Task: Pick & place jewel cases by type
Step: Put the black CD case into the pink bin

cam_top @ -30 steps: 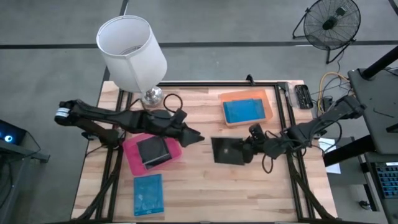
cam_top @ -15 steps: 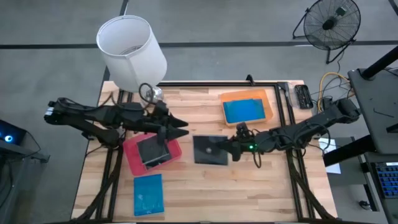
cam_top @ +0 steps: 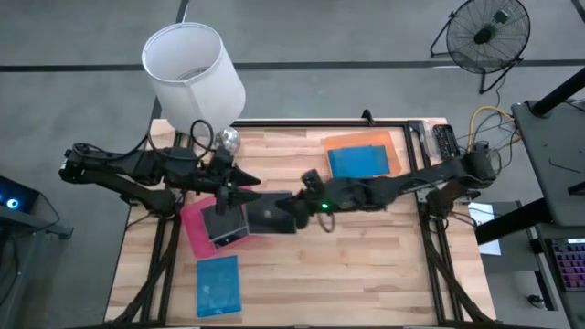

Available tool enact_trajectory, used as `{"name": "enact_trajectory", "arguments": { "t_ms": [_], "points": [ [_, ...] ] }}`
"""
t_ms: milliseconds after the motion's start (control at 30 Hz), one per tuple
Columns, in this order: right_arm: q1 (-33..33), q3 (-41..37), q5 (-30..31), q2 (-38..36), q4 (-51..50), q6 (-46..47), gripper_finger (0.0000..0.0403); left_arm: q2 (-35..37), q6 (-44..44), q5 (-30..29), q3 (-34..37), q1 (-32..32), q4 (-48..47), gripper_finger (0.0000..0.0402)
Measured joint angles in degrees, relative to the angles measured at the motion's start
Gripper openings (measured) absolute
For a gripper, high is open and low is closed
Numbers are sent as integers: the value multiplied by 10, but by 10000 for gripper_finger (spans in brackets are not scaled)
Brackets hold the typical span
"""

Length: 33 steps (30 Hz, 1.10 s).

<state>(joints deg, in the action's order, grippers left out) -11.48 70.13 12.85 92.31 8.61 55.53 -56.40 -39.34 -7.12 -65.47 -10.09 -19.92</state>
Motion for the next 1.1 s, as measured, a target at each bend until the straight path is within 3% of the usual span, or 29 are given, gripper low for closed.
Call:
{"name": "enact_trajectory", "arguments": {
  "t_ms": [200, 433, 633, 800, 1100],
  "points": [
    [20, 100, -46, 67, -63, -20, 26, 15, -1, 0, 1, 0, -85, 266],
    [25, 159, -59, 98, -79, -36, 26, 47, 4, 1, 1, 0, -159, 266],
    [27, 167, -70, 100, -85, -36, 26, 43, 29, 71, 1, -1, -174, 266],
    [26, 168, -71, 101, -83, -35, 26, 15, 35, 85, 2, -1, -228, 266],
    [26, 168, -86, 101, -81, -32, 26, -21, 44, 95, 2, -2, -226, 266]
  ]
}}
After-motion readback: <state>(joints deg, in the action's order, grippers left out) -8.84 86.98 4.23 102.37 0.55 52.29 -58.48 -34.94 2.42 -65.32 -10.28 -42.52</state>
